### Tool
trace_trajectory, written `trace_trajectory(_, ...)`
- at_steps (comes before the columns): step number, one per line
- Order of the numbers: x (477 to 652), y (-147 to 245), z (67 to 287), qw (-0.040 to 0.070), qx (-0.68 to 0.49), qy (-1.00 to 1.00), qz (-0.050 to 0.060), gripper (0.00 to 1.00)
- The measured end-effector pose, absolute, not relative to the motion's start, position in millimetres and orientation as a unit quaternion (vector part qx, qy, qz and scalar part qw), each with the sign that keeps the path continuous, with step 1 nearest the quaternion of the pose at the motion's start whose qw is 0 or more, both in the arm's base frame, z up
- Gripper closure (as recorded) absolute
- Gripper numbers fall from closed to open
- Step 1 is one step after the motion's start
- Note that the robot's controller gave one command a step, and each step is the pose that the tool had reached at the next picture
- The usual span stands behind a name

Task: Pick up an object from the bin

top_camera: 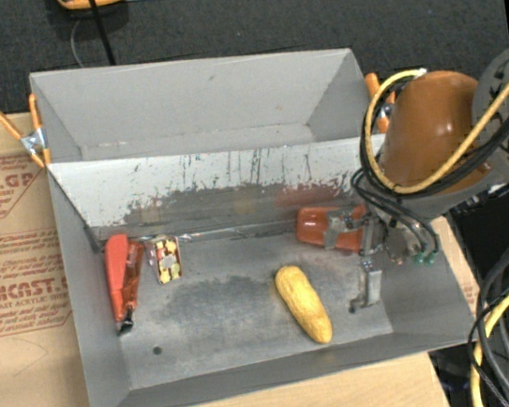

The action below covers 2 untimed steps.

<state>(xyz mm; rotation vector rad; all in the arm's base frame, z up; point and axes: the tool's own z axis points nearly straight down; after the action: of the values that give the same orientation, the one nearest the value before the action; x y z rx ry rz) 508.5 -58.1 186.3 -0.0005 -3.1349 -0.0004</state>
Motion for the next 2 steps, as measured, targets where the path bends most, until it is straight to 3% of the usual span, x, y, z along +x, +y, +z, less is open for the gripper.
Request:
trace_trajectory(1,510.1,-58,191,-0.001,0.0,-1.0,0.0,0.0)
trace_trajectory(2,504.5,-51,145,-0.001,-0.051,-0.999,0.0,0.0)
